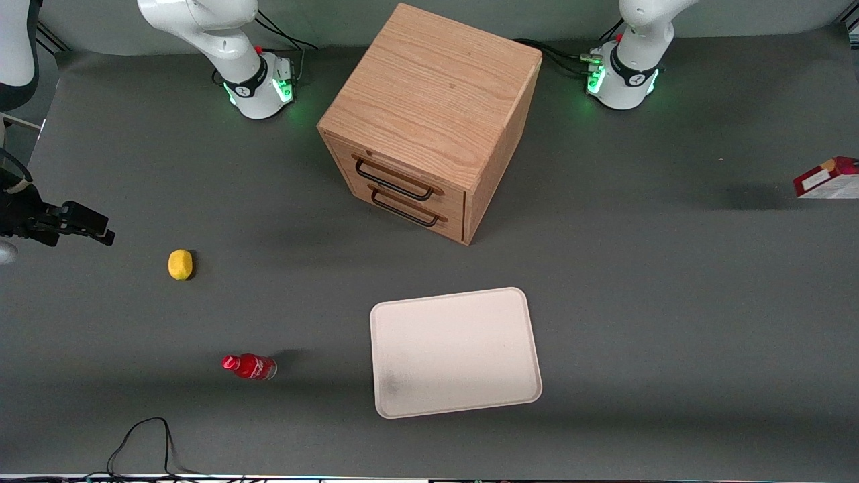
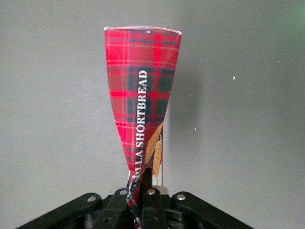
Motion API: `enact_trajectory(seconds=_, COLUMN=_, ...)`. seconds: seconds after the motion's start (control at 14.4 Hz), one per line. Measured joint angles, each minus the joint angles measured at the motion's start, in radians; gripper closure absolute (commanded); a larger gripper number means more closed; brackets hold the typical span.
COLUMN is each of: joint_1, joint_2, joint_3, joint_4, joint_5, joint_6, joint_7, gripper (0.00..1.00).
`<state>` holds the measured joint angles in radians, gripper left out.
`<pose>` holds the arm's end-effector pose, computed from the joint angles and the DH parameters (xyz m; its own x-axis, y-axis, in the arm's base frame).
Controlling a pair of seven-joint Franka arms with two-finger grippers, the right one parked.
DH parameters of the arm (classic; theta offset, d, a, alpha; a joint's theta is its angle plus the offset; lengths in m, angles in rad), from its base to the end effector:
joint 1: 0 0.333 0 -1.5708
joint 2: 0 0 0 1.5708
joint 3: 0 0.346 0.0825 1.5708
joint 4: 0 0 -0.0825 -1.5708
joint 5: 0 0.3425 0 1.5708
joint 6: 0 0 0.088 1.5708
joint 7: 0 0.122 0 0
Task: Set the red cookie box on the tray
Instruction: 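Lift the box with the left gripper, tipping it upright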
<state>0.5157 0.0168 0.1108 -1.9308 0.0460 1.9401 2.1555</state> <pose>0.4226 0.3102 0.5057 0.0245 -0.9992 -0.0329 -0.9992 -0.0255 0.0311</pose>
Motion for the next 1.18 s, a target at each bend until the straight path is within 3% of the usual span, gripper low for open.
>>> enact_trajectory(seconds=0.35, joint_1=-0.045, joint_2=0.039, joint_3=-0.012, joint_4=0.224, joint_5=-0.004, joint_6=-0.130, joint_7=-0.121, gripper=1.00)
enact_trajectory(seconds=0.62, joint_1=-0.109, joint_2=0.078, joint_3=-0.015, joint_4=0.311, joint_5=-0.006, joint_6=-0.141, joint_7=-0.309, gripper=1.00)
enact_trajectory(seconds=0.83, joint_1=-0.174, joint_2=0.083, joint_3=-0.017, joint_4=0.320, joint_5=-0.008, joint_6=-0.142, joint_7=-0.559, gripper=1.00)
enact_trajectory(seconds=1.18, joint_1=-0.319, joint_2=0.085, joint_3=-0.023, joint_4=0.327, joint_5=-0.009, joint_6=-0.142, joint_7=-1.133, gripper=1.00)
